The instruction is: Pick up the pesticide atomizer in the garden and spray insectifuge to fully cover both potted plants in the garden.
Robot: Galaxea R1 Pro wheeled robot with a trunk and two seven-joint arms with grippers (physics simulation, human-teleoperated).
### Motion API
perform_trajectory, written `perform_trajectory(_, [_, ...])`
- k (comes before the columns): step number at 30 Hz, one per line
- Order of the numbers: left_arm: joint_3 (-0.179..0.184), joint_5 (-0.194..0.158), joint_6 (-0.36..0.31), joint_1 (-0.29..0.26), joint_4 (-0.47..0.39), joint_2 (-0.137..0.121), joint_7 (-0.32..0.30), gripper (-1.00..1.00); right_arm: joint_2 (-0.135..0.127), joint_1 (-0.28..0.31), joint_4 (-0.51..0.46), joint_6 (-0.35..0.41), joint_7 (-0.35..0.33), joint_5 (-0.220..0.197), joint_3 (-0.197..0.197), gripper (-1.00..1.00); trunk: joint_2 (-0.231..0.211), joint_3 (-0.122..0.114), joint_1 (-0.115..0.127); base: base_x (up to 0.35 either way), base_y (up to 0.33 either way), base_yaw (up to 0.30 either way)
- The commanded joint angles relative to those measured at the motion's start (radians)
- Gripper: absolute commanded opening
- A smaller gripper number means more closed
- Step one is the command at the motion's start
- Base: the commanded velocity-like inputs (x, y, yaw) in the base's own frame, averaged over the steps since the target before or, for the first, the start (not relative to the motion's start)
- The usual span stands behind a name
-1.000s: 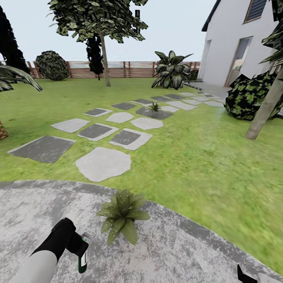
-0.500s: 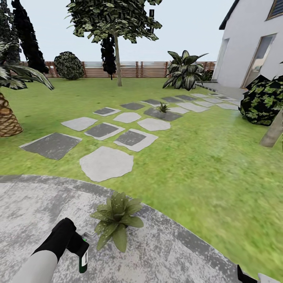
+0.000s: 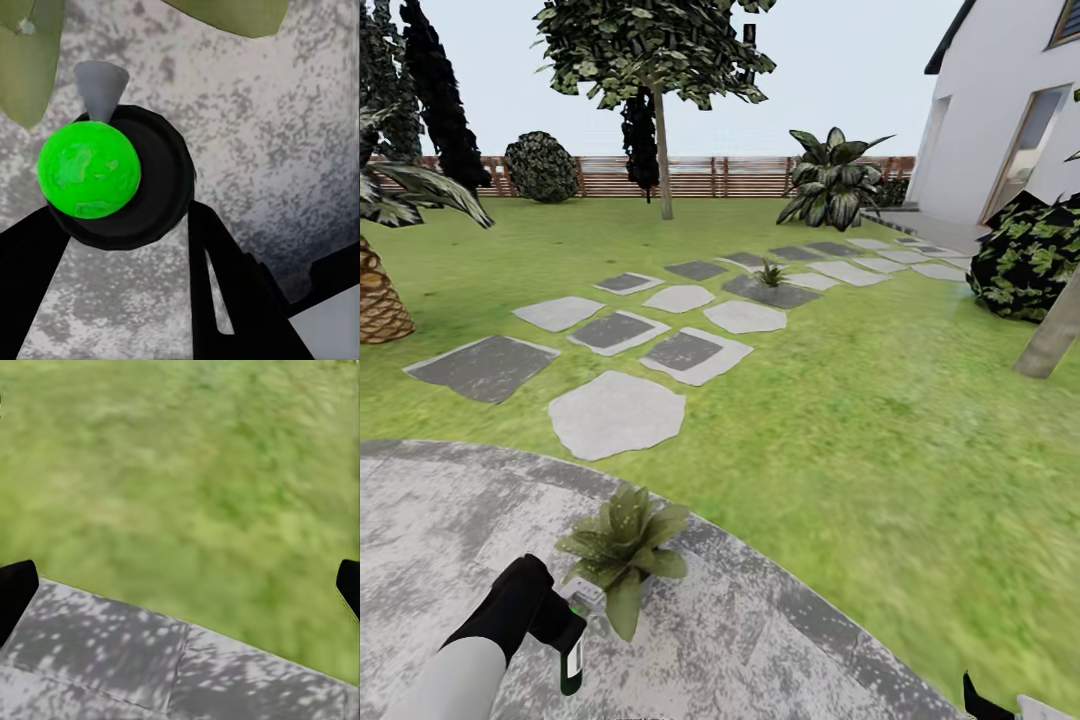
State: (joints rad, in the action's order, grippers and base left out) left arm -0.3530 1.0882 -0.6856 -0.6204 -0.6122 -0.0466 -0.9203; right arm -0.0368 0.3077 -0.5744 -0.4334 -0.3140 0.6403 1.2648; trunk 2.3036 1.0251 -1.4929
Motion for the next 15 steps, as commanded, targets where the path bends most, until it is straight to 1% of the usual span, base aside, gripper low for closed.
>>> perform_trajectory(1, [-0.004, 0.007, -0.005, -0.001, -0.001, 0.0, -0.006, -1.0, 0.0, 0.002, 0.001, -0.005, -0.008, 0.005, 0.008, 1.0, 0.0, 0.001, 0.0, 0.0, -0.314, 0.259])
perform_trajectory(6, [-0.004, 0.008, -0.005, -0.001, -0.002, -0.001, -0.006, -1.0, 0.0, 0.001, 0.001, -0.005, -0.008, 0.005, 0.008, 1.0, 0.0, 0.001, 0.0, 0.0, -0.306, 0.273])
perform_trajectory(8, [-0.007, 0.007, -0.005, -0.001, -0.002, -0.001, -0.011, -1.0, 0.0, 0.002, 0.0, -0.005, -0.008, 0.005, 0.008, 1.0, 0.0, 0.001, 0.0, 0.0, -0.102, 0.252])
perform_trajectory(10, [-0.005, 0.003, -0.005, -0.001, -0.001, 0.002, -0.018, -1.0, 0.0, 0.002, 0.0, -0.005, -0.008, 0.004, 0.008, 1.0, 0.0, 0.001, 0.0, 0.0, -0.012, 0.098])
perform_trajectory(13, [0.019, 0.007, -0.004, -0.009, -0.002, 0.01, -0.031, -1.0, 0.0, 0.002, -0.001, -0.005, -0.008, 0.004, 0.008, 1.0, 0.0, 0.001, 0.0, 0.0, -0.002, 0.019])
perform_trajectory(14, [0.041, 0.01, -0.01, -0.012, -0.003, 0.009, -0.032, -1.0, 0.0, 0.002, -0.001, -0.005, -0.008, 0.004, 0.008, 1.0, 0.0, 0.001, 0.0, 0.0, -0.001, 0.005])
perform_trajectory(15, [0.053, 0.011, -0.014, -0.013, -0.003, 0.006, -0.033, -1.0, 0.0, 0.002, -0.001, -0.005, -0.008, 0.004, 0.007, 1.0, 0.0, 0.001, 0.0, 0.0, 0.0, 0.003])
